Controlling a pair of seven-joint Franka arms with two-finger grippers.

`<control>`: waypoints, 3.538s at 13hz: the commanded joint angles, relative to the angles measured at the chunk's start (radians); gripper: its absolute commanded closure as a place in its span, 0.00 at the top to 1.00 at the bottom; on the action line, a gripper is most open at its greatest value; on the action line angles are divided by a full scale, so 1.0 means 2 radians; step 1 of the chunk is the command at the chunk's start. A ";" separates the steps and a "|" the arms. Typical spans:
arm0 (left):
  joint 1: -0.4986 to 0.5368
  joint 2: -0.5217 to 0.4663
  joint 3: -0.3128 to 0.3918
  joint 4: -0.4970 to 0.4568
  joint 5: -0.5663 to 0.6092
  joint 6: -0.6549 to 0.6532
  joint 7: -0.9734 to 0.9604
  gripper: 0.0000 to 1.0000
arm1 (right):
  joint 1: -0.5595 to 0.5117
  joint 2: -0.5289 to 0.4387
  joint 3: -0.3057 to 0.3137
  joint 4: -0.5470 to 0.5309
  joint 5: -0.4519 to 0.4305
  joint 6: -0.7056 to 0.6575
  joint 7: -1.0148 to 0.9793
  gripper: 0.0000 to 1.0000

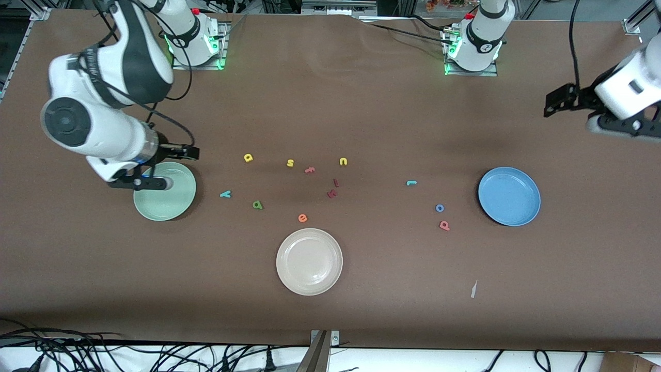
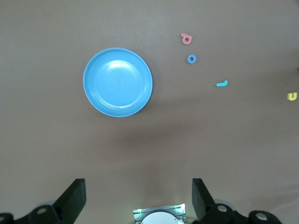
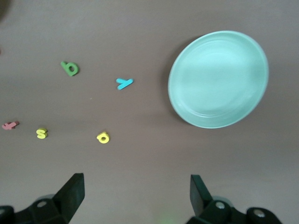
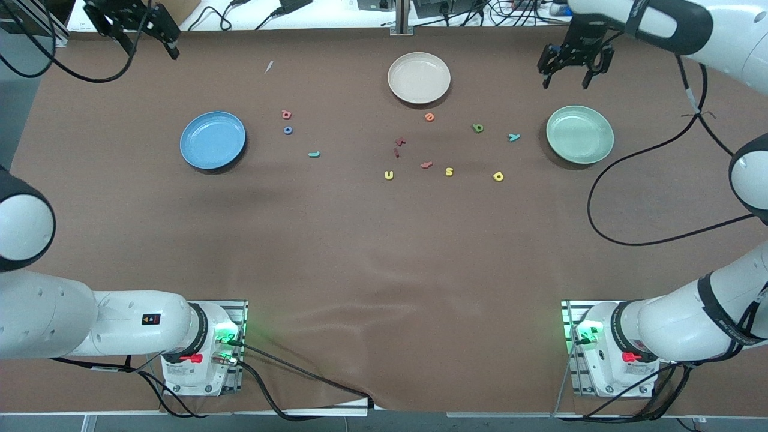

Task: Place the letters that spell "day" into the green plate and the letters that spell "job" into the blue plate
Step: 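Grasp the yellow d and blue o with the right and left grippers, then release the yellow d onto the green plate and blue o onto the blue plate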

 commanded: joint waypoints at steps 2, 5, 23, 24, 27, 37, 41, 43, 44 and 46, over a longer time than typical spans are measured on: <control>-0.008 0.030 0.000 -0.016 -0.009 0.050 0.003 1.00 | -0.004 -0.073 0.040 -0.162 0.003 0.133 0.034 1.00; -0.027 0.063 0.002 -0.018 -0.002 0.072 0.001 1.00 | -0.004 -0.071 0.080 -0.232 0.000 0.234 0.077 1.00; -0.101 0.270 0.007 -0.073 -0.072 0.442 -0.052 1.00 | 0.017 0.090 0.088 -0.249 -0.028 0.402 0.079 0.89; -0.102 0.273 0.007 -0.090 -0.072 0.469 -0.052 1.00 | 0.018 0.090 0.088 -0.249 -0.028 0.402 0.079 0.82; -0.112 0.274 0.007 -0.139 -0.071 0.523 -0.051 1.00 | 0.018 0.090 0.088 -0.248 -0.028 0.402 0.079 0.66; -0.126 0.274 0.007 -0.169 -0.049 0.532 -0.043 1.00 | 0.017 0.091 0.086 -0.247 -0.028 0.402 0.075 0.40; -0.126 0.275 0.008 -0.163 -0.049 0.532 -0.043 0.99 | 0.017 0.093 0.085 -0.247 -0.028 0.403 0.075 0.29; -0.126 0.274 0.009 -0.163 -0.049 0.532 -0.044 0.80 | 0.016 0.093 0.085 -0.246 -0.028 0.401 0.073 0.24; -0.126 0.274 0.010 -0.163 -0.049 0.532 -0.043 0.78 | 0.016 0.090 0.085 -0.245 -0.028 0.398 0.072 0.23; -0.124 0.274 0.011 -0.157 -0.046 0.532 -0.043 0.78 | 0.015 0.074 0.082 -0.235 -0.028 0.368 0.069 0.21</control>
